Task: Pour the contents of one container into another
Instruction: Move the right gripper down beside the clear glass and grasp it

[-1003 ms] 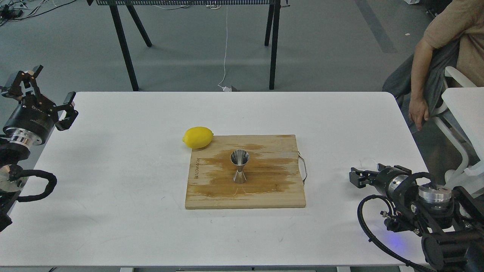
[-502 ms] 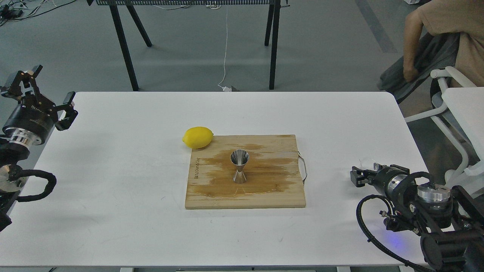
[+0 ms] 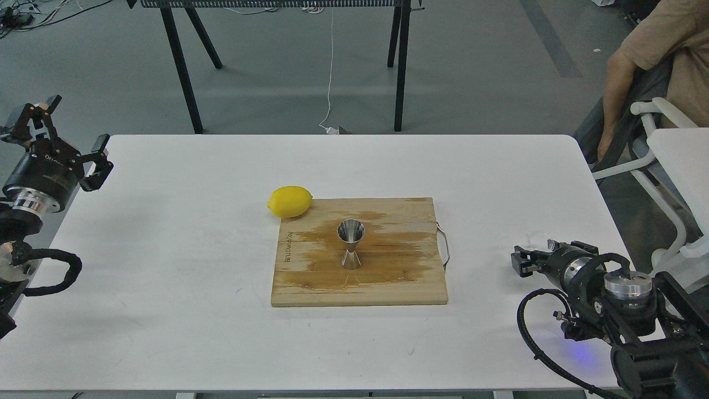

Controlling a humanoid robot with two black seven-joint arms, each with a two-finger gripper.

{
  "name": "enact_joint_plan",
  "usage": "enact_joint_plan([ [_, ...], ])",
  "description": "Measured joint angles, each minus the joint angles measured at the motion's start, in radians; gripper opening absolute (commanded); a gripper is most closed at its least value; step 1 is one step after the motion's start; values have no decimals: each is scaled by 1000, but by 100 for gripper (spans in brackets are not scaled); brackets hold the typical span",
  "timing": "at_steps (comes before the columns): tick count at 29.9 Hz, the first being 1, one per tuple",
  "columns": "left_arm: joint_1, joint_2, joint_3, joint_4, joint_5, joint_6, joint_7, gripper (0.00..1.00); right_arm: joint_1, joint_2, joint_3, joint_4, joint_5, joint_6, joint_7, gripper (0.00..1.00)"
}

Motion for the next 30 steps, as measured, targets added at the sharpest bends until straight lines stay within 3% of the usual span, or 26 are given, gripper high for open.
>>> enact_joint_plan([
  [17, 0, -3, 0, 13, 0, 0, 0, 98, -2, 0, -17, 1, 0, 0, -1, 50],
  [30, 0, -4, 0, 14, 0, 0, 0, 98, -6, 0, -23, 2, 0, 0, 2, 44],
])
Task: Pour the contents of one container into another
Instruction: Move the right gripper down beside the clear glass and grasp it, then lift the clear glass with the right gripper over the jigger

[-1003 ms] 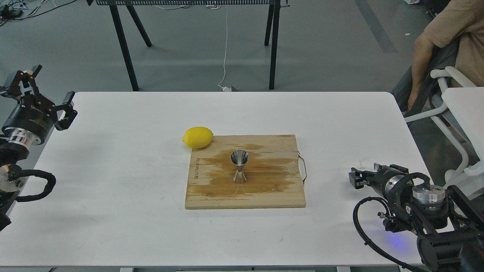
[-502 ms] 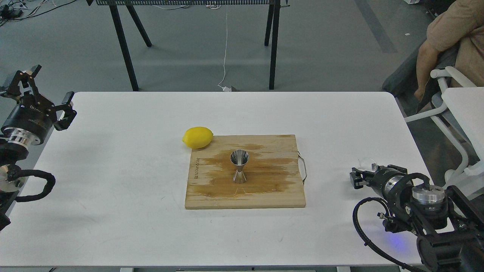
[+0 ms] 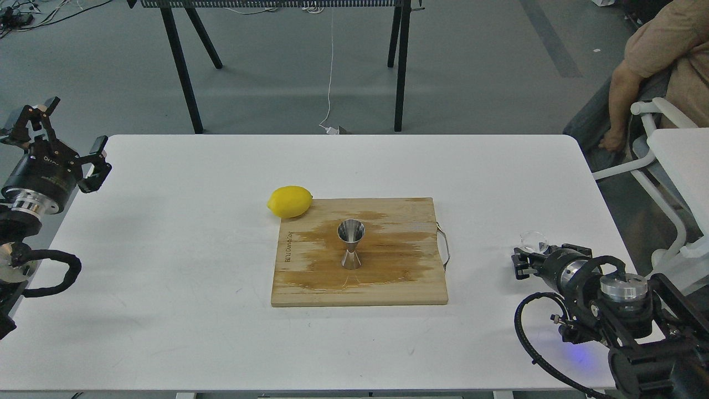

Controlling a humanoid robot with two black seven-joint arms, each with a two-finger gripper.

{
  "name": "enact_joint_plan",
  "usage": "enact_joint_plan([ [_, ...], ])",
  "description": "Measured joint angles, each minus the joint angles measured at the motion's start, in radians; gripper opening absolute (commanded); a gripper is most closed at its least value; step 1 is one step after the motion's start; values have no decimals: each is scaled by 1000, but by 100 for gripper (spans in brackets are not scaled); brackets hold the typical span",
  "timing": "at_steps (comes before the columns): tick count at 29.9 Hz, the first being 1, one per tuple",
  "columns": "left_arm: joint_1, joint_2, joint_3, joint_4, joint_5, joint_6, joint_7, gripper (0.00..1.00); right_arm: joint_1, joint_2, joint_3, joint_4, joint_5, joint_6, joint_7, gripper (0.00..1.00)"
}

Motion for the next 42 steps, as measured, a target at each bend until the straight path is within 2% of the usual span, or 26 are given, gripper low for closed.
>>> enact_joint_plan([
  [13, 0, -3, 0, 0, 0, 0, 0, 98, 4, -1, -1, 40, -4, 0, 16, 44],
  [22, 0, -3, 0, 0, 0, 0, 0, 98, 15, -2, -19, 194, -173, 0, 20, 42],
  [32, 0, -3, 0, 0, 0, 0, 0, 98, 131, 5, -191, 289, -413, 0, 20, 42],
  [42, 0, -3, 6, 0, 0, 0, 0, 98, 237, 100, -408, 319, -637, 0, 20, 40],
])
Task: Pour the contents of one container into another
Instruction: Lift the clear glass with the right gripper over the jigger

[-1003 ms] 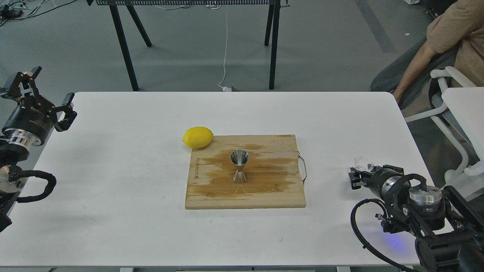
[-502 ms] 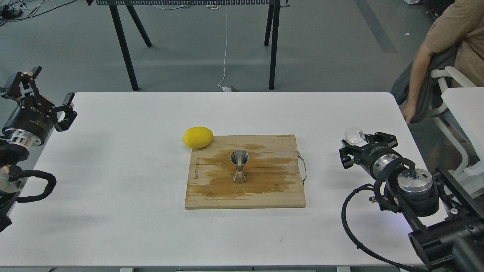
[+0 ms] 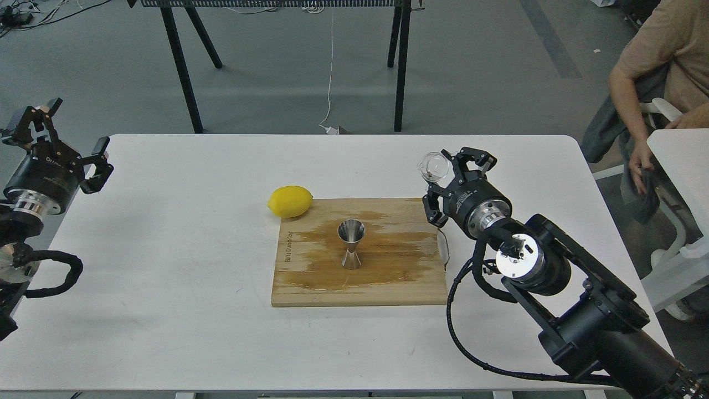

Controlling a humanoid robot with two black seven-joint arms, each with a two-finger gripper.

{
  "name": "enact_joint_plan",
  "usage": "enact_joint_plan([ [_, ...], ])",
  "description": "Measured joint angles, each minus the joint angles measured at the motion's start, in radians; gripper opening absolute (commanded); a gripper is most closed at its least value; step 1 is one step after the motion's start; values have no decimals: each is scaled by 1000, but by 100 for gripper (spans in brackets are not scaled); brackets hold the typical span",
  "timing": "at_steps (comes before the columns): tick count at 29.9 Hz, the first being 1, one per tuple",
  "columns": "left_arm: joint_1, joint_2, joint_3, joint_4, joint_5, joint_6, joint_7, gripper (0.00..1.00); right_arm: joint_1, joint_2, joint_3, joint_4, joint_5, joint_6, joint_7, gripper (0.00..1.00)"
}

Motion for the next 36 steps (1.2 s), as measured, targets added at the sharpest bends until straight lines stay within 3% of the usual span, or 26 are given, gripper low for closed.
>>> enact_joint_plan([
  [15, 0, -4, 0, 0, 0, 0, 0, 98, 136, 12, -271, 2, -175, 0, -2, 41],
  [36, 0, -6, 1, 3, 0, 0, 0, 98, 210, -59, -439, -4, -298, 0, -14, 41],
])
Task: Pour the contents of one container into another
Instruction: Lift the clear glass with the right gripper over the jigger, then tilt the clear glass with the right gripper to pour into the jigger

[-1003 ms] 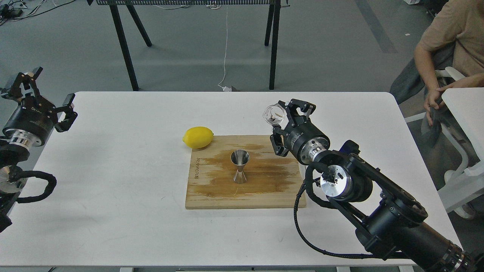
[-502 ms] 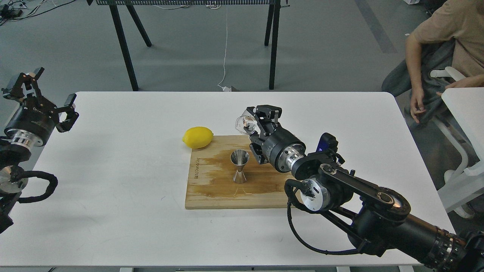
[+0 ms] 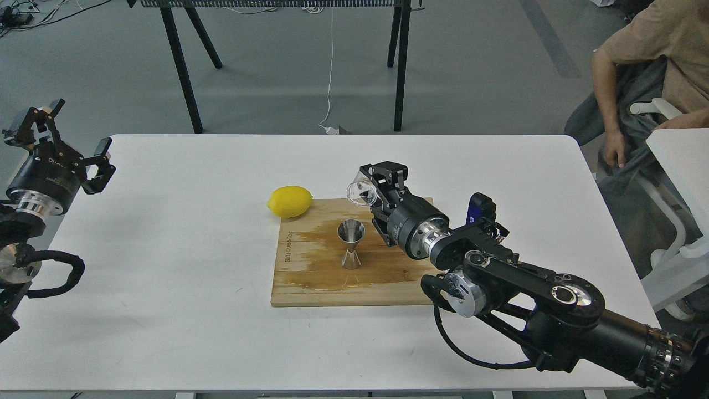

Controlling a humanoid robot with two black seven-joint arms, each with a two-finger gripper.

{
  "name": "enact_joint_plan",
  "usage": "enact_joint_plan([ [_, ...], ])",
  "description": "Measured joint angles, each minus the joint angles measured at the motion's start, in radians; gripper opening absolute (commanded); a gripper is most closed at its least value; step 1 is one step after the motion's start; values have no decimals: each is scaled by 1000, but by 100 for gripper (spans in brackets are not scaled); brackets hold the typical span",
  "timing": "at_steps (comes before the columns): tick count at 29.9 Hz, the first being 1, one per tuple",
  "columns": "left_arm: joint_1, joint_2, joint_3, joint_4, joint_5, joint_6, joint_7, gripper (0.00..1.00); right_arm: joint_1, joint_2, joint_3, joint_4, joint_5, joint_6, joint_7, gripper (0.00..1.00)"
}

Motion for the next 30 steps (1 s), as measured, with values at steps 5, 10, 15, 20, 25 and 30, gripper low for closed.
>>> enact_joint_plan([
  [5, 0, -6, 1, 3, 0, 0, 0, 98, 16, -8, -22, 0, -19, 0, 0, 41],
  [10, 0, -7, 0, 3, 0, 0, 0, 98, 48, -11, -70, -5, -26, 0, 0, 41],
  [15, 0, -6, -1, 3, 0, 0, 0, 98, 61, -11, -90, -17, -34, 0, 0, 41],
  [20, 0, -5, -1, 4, -1, 0, 0, 98, 72, -11, -118, -34, -74, 0, 0, 41],
  [25, 0, -5, -1, 5, -1, 0, 0, 98, 82, -11, -141, -41, -91, 0, 0, 41],
  [30, 0, -5, -1, 5, -1, 0, 0, 98, 85, -11, -163, -55, -119, 0, 1, 41],
])
